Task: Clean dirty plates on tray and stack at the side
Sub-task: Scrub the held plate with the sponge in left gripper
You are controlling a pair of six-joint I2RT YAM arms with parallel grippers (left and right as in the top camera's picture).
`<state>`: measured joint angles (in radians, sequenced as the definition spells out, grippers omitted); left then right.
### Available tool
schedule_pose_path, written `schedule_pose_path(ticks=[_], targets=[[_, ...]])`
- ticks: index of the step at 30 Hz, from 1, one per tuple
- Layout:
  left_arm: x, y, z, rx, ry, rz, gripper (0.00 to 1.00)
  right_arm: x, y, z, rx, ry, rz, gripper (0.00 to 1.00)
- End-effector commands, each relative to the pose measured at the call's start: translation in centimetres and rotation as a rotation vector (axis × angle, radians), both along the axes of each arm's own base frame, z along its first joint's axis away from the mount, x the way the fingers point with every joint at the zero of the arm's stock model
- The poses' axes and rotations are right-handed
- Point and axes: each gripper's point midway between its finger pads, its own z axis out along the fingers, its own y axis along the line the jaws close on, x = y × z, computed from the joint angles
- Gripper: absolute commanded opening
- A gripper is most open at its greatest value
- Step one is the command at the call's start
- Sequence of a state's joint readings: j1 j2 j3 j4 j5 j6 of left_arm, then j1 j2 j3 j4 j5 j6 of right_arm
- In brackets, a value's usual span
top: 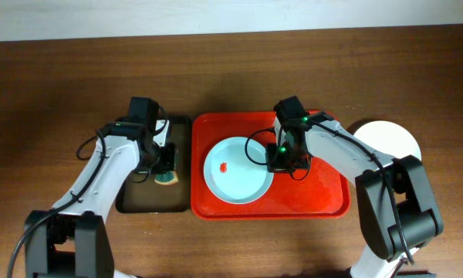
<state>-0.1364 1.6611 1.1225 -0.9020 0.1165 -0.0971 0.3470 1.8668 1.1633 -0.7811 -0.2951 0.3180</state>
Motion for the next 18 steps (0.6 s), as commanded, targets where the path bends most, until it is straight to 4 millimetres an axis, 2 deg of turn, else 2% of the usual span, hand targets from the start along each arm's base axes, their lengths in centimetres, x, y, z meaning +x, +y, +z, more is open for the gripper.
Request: schedule_pose_path(ticks=[1, 2, 3, 5, 7, 11, 14, 18], targets=[[2.0, -0.8, 4.8, -0.031, -0.044, -0.014, 0.0, 0.4, 0.6, 0.8, 0.021, -0.022, -0.001, 0.04], [2.5, -1.3, 7.3, -0.033, -0.057, -0.028, 0.0, 0.6, 0.7, 0.9, 0.024, -0.024, -0.015, 0.04], [2.9, -2.2, 8.7, -0.039, -0.081, -0.051, 0.0, 0.6, 0.6, 0.8, 0.023, -0.022, -0.023, 0.04], [3.0, -5.6, 9.7, -0.101, -0.112, -0.115, 0.0, 0.5, 0.6, 0.8, 0.022, -0.018, -0.026, 0.04], [2.8, -7.6, 9.1, -0.111, -0.107, -0.138, 0.0, 0.4, 0.6, 0.8, 0.021, -0.012, -0.026, 0.04], [2.2, -12.1, 5.5, -0.135, -0.025, -0.212, 0.0, 0.1, 1.0, 0.9, 0.046, 0.021, -0.072, 0.04], [1.5, -13.6, 2.5, -0.114, 0.044, -0.251, 0.0, 0.1, 1.0, 0.8, 0.044, 0.022, -0.072, 0.04], [1.6, -13.7, 0.7, -0.095, 0.083, -0.223, 0.0, 0.1, 0.9, 0.5, 0.038, 0.028, -0.073, 0.04]])
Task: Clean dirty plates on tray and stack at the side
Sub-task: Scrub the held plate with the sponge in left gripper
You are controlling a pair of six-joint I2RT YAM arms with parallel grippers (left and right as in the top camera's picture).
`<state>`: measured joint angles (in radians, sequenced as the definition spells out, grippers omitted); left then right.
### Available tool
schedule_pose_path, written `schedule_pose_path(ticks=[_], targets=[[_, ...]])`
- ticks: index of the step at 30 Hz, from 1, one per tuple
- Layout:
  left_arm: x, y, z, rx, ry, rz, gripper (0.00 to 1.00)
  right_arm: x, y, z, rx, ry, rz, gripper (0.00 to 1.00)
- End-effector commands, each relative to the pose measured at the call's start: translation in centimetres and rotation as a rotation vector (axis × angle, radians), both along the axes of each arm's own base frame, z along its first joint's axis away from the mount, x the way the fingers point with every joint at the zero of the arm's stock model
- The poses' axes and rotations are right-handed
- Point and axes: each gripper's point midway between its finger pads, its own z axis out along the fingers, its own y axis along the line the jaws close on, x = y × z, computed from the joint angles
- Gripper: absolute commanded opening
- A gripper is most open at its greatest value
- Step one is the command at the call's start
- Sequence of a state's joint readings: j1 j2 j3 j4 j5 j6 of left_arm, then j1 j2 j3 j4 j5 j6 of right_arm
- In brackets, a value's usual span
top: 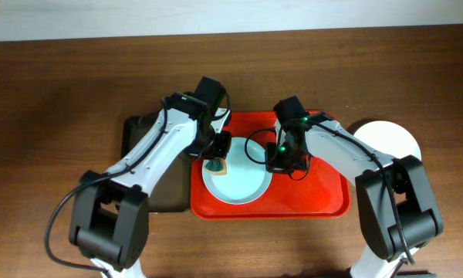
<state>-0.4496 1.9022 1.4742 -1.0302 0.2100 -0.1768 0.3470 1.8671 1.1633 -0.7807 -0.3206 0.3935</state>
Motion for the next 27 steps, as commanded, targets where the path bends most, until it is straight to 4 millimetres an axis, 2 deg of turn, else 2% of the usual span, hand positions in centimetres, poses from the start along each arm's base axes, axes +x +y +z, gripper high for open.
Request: schedule_pose_path(ticks=[1, 9, 14, 15, 19, 22, 24, 27], targets=[[0.1, -0.3, -1.1, -0.003, 0.025, 0.029, 0.0, 0.2, 0.5, 0.4, 0.015, -0.003, -0.004, 0.04], [1.0, -0.6, -4.8, 0.019, 0.054, 0.029, 0.0, 0.2, 0.5, 0.3, 0.015, -0.002, -0.004, 0.04], [0.6, -0.5, -7.2, 0.033, 0.083, 0.029, 0.0, 0.2, 0.5, 0.3, 0.015, -0.002, -0.004, 0.04], [0.0, -0.2, -8.7, 0.039, 0.095, 0.029, 0.0, 0.2, 0.5, 0.3, 0.015, -0.002, -0.004, 0.04], [-2.8, 0.0, -11.9, 0.023, 0.168, 0.035, 0.0, 0.2, 0.5, 0.3, 0.015, -0.003, -0.004, 0.04], [-4.4, -1.6, -11.4, -0.083, 0.248, 0.031, 0.0, 0.2, 0.5, 0.3, 0.015, -0.003, -0.004, 0.04], [-5.0, -4.0, -9.9, -0.246, 0.304, -0.001, 0.0, 0.2, 0.5, 0.3, 0.015, -0.003, -0.003, 0.04], [-3.2, -5.1, -7.7, -0.336, 0.279, -0.002, 0.0, 0.2, 0.5, 0.3, 0.016, -0.002, -0.003, 0.04]])
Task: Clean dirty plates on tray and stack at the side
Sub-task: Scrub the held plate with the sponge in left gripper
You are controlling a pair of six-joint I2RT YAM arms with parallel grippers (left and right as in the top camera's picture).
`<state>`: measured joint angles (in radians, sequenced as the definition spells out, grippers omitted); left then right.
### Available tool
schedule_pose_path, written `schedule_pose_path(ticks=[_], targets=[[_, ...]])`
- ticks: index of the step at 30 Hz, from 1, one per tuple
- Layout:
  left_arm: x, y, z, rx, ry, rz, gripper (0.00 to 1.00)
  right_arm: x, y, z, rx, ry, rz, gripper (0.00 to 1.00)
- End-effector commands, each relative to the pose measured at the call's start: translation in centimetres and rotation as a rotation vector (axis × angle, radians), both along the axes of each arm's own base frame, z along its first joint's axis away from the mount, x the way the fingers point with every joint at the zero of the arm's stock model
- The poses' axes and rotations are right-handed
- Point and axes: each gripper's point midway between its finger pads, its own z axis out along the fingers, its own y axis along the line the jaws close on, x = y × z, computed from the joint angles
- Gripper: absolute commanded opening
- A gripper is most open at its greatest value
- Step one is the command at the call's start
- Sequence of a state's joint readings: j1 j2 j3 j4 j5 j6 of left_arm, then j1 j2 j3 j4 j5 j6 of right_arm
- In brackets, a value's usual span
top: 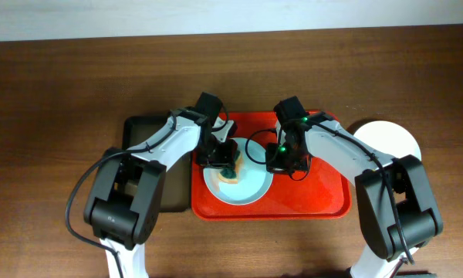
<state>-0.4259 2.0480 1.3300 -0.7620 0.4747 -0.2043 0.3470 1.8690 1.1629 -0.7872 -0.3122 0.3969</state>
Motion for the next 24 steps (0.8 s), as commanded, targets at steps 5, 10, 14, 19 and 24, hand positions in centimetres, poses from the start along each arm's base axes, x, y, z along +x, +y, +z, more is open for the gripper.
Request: schedule_pose_path(ticks=[5, 10, 14, 19, 24], targets=[[0.3, -1.2, 4.4, -0.079, -0.044, -0.026, 0.0, 0.3, 0.7, 0.4, 0.027, -0.009, 0.0, 0.04], [1.5, 2.8, 8.6, 0.142, -0.233, 0.051, 0.0, 0.4, 0.7, 0.4, 0.027, -0.009, 0.0, 0.04], [0.4, 3.1, 7.1, 0.196, -0.209, 0.028, 0.0, 0.3, 0.8, 0.4, 0.027, -0.009, 0.001, 0.04], [-0.5, 4.5, 3.9, 0.326, -0.201, 0.069, 0.0, 0.4, 0.8, 0.4, 0.029, -0.012, 0.002, 0.04], [-1.2, 4.1, 0.9, 0.315, -0.198, 0.104, 0.0, 0.3, 1.3, 0.4, 0.024, -0.023, 0.02, 0.04]])
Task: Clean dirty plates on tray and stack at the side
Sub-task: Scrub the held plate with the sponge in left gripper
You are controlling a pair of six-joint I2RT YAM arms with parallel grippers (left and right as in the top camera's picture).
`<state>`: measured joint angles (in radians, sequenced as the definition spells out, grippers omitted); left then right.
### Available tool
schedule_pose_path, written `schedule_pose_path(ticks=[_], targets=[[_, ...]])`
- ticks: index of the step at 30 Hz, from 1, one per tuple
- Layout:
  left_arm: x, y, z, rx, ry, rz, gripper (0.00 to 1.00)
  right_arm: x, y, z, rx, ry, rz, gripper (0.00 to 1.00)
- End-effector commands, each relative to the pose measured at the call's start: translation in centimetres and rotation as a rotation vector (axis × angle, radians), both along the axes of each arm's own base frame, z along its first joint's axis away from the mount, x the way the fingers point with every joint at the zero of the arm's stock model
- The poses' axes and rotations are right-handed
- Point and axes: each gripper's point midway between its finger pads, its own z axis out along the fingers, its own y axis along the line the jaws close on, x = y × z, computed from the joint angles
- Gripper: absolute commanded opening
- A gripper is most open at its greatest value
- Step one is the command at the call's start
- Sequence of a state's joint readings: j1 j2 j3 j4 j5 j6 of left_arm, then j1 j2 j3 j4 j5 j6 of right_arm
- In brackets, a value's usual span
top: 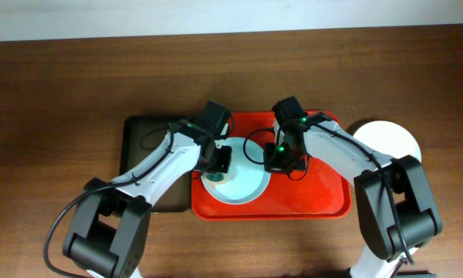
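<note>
A pale blue plate (243,185) lies on the left half of the red tray (316,197). My left gripper (218,162) is shut on a green and tan sponge (214,177), which it presses onto the plate's left part. My right gripper (281,164) sits at the plate's right rim and looks shut on it. No red stain shows on the bare part of the plate; the left gripper hides the area under it. A white plate (386,139) rests on the table right of the tray.
A dark brown tray (147,154) lies just left of the red tray, partly under my left arm. The wooden table (62,93) extends around both trays, with a pale wall along the far edge.
My left gripper has shifted with the sponge from the plate's middle to its left part. The right gripper has stayed at the plate's right rim.
At first my left gripper held the sponge over the dark tray, and a red spot showed on the blue plate. Then the sponge was at the plate's left rim, then on its middle. Now it is back at the left, and no red spot shows.
</note>
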<state>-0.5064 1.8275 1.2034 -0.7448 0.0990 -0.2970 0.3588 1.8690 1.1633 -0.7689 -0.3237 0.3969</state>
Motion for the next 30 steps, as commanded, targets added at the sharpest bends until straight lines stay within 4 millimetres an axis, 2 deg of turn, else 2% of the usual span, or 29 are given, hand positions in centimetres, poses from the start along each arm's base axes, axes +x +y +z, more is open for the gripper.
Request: schedule_pose_path(ticks=[1, 7, 12, 15, 17, 18, 20, 25, 30], targets=[[-1.1, 0.4, -2.4, 0.031, 0.041, 0.047, 0.0, 0.2, 0.6, 0.3, 0.006, -0.009, 0.007, 0.04], [-2.2, -0.5, -4.7, 0.039, 0.101, 0.018, 0.0, 0.2, 0.6, 0.3, 0.007, -0.01, 0.007, 0.04], [-3.6, -3.1, -4.5, -0.097, 0.177, -0.024, 0.0, 0.2, 0.6, 0.3, 0.006, -0.009, 0.007, 0.04], [-2.5, -3.3, -2.7, -0.125, 0.18, -0.012, 0.0, 0.2, 0.6, 0.3, 0.006, -0.009, 0.007, 0.04], [-0.6, -3.2, 0.7, -0.143, 0.141, 0.01, 0.0, 0.2, 0.6, 0.3, 0.006, -0.009, 0.007, 0.04], [0.0, -3.1, 1.6, -0.138, 0.117, 0.015, 0.0, 0.2, 0.6, 0.3, 0.006, -0.009, 0.007, 0.04], [1.3, -1.7, 2.9, -0.064, 0.029, 0.035, 0.0, 0.1, 0.6, 0.3, 0.006, -0.009, 0.007, 0.04], [1.8, 1.1, 1.2, 0.089, -0.011, 0.066, 0.0, 0.2, 0.6, 0.3, 0.006, -0.01, 0.011, 0.04], [1.2, 1.4, -1.5, 0.121, 0.04, 0.063, 0.0, 0.2, 0.6, 0.3, 0.007, -0.01, 0.01, 0.04]])
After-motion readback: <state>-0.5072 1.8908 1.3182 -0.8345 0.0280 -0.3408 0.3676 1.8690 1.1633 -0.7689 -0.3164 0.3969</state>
